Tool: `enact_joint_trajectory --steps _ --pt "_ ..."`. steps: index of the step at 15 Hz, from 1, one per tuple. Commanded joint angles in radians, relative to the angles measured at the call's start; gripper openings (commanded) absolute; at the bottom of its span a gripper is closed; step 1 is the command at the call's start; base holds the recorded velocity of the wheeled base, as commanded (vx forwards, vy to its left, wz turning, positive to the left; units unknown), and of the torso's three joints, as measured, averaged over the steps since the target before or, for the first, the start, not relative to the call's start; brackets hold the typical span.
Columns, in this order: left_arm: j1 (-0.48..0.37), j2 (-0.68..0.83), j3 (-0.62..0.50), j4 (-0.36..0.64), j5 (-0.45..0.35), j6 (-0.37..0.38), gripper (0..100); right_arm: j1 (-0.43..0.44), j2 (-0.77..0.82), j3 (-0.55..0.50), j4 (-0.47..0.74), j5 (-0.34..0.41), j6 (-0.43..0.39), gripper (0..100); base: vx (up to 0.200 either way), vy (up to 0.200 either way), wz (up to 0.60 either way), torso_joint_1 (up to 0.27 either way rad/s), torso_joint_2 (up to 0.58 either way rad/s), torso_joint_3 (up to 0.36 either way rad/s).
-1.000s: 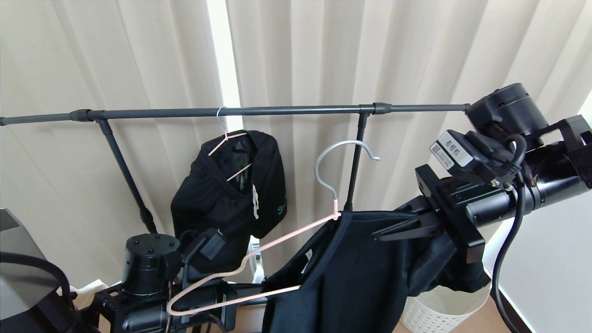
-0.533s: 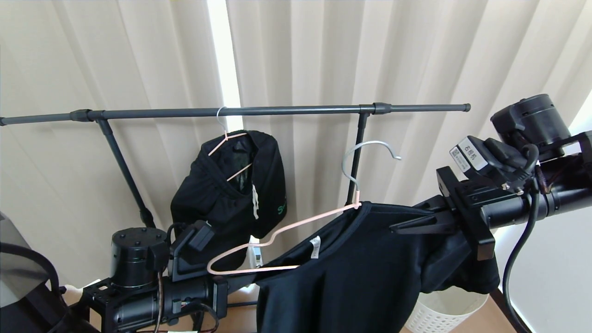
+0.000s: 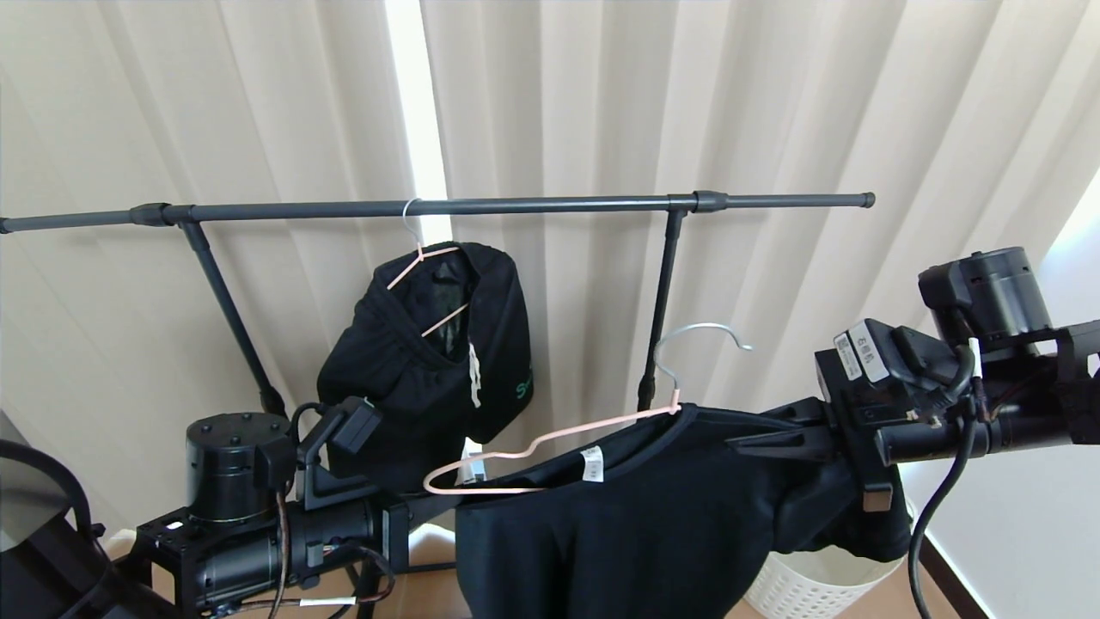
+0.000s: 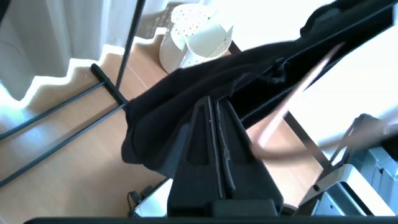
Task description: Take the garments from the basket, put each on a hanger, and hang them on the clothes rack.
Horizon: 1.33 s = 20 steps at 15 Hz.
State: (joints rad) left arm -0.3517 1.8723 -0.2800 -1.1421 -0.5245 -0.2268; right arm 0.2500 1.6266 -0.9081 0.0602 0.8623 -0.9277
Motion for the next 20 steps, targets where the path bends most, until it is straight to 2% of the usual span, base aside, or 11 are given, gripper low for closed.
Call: enact_joint_trajectory --steps 1,6,12,14,20 --pt "0.002 -0.001 -0.004 -0.001 0.0 0.0 0 -0.02 0.013 0.028 -0.01 -0.002 0.0 0 0.0 0.0 0.0 0.0 0.0 0.0" --pt "0.01 -0.005 -0.002 -0.001 0.0 0.014 0 -0.077 0.007 0.038 -0.013 -0.002 -0.002 0 0.0 0.0 0.0 0.0 0.0 0.0" --pt "0.028 -0.081 0.001 0.001 0.0 0.018 0 -0.077 0.006 0.049 -0.014 -0.008 -0.003 0 0.0 0.0 0.0 0.0 0.0 0.0" --pt "0.045 -0.107 0.004 0.001 0.0 0.046 0 -0.078 0.002 0.051 -0.014 -0.006 -0.003 0 0.0 0.0 0.0 0.0 0.0 0.0" --pt "0.011 -0.211 0.047 0.001 -0.006 0.058 0 -0.049 0.029 0.06 -0.014 -0.013 0.001 0 0.0 0.0 0.0 0.0 0.0 0.0"
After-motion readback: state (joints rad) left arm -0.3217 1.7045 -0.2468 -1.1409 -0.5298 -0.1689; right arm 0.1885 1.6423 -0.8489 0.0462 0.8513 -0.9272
